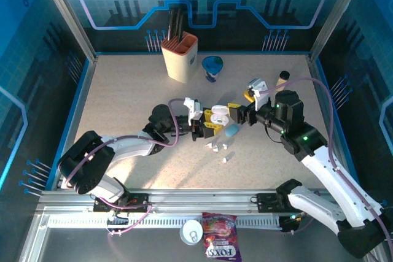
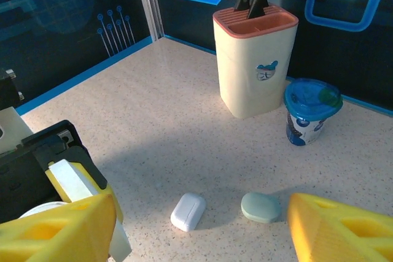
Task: Insert wireless bluetooth earbuds into charging case
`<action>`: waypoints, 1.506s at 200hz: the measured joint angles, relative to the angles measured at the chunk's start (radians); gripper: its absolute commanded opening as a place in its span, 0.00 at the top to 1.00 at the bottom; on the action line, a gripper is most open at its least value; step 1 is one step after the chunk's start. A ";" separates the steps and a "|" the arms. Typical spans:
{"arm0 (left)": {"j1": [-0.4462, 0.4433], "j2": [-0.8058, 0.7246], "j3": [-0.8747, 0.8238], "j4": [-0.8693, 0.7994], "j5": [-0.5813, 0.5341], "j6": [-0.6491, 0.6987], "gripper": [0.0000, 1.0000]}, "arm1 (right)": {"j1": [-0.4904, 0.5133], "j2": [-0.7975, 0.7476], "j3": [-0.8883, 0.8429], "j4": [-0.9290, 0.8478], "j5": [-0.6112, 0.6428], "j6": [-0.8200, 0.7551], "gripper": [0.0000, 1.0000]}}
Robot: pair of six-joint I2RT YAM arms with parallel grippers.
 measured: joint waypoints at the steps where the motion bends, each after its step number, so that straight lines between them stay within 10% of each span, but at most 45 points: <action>1: 0.000 0.000 -0.001 0.002 0.000 0.000 0.69 | -0.001 -0.002 0.000 0.001 -0.002 0.002 0.25; 169: 0.171 -0.052 -0.132 0.228 -0.021 -0.103 0.72 | -0.116 0.046 -0.281 -0.117 -0.101 0.601 0.37; 301: 0.177 -0.053 -0.159 0.238 -0.020 -0.103 0.72 | 0.045 0.357 -0.395 0.071 -0.138 0.793 0.41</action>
